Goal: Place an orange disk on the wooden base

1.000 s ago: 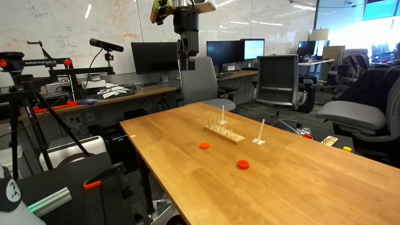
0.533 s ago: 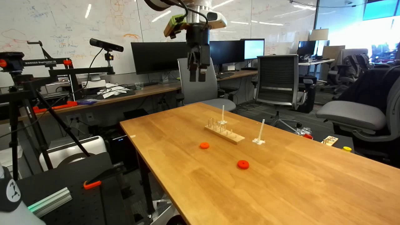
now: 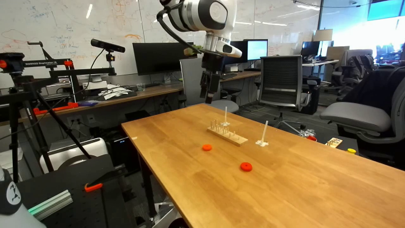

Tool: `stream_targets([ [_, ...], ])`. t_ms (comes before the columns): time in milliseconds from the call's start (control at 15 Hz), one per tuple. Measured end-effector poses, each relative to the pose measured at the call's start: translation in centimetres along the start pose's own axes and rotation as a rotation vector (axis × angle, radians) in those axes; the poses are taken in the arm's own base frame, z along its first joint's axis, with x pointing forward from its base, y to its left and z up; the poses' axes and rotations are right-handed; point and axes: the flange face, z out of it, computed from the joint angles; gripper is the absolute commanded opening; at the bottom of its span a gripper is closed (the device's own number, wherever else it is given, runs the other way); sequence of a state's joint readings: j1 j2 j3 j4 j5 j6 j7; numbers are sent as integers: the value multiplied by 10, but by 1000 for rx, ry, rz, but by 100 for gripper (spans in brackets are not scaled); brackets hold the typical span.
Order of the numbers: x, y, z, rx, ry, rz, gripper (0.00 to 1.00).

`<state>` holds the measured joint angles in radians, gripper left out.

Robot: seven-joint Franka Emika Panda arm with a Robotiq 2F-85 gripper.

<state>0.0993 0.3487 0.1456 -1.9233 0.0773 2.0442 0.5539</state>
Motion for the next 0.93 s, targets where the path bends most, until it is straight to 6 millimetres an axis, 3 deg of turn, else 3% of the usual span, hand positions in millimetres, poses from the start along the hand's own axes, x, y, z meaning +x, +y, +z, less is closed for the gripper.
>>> stream_targets([
  [200, 18, 0, 13, 47, 3, 38, 100],
  [600, 20, -2, 18, 46, -2, 41, 100],
  [933, 30, -7, 59, 20, -39, 49, 100],
])
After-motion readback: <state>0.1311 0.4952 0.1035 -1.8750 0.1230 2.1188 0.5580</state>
